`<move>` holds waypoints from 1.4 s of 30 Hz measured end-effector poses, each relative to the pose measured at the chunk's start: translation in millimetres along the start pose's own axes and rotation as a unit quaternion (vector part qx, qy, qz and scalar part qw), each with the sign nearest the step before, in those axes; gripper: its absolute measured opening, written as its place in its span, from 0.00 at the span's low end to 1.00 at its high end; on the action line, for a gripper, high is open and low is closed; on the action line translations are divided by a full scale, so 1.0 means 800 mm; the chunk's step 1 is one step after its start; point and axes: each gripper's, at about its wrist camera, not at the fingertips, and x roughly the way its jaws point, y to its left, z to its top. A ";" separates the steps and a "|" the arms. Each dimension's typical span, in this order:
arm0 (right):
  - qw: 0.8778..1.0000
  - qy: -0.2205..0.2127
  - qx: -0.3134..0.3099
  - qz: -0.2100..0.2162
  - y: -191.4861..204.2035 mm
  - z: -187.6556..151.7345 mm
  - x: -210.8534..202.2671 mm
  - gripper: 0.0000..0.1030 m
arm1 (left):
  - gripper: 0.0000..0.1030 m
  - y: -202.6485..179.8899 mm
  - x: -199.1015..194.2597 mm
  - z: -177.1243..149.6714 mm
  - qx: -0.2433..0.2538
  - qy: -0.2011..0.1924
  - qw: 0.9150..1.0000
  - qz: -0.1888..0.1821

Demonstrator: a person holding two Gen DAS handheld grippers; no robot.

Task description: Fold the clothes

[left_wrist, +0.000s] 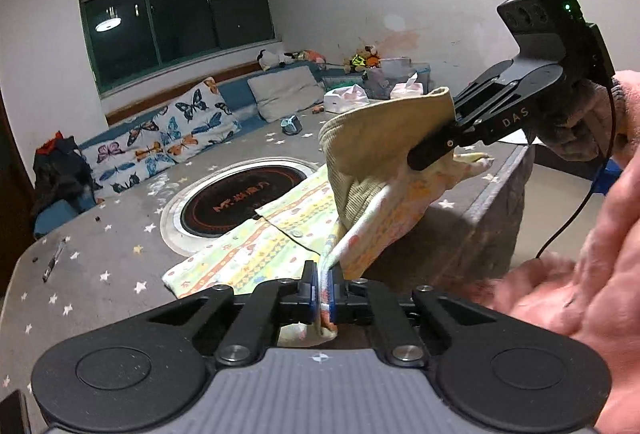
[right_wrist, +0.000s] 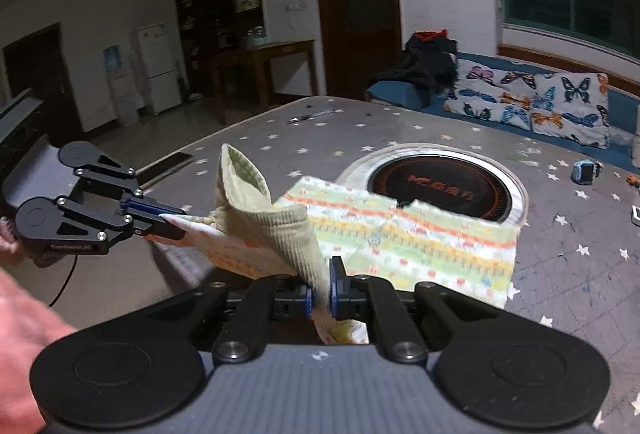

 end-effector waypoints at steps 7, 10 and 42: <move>1.000 -0.003 -0.014 -0.006 -0.023 0.038 0.026 0.07 | 0.06 0.042 0.026 0.019 -0.042 -0.012 0.999 0.009; 1.000 0.000 -0.024 -0.008 -0.046 0.062 0.052 0.07 | 0.06 0.071 0.051 0.027 -0.058 -0.009 0.998 0.016; 0.982 0.045 0.095 -0.158 -0.198 0.010 0.160 0.33 | 0.10 0.205 0.220 -0.003 -0.217 0.107 0.968 0.073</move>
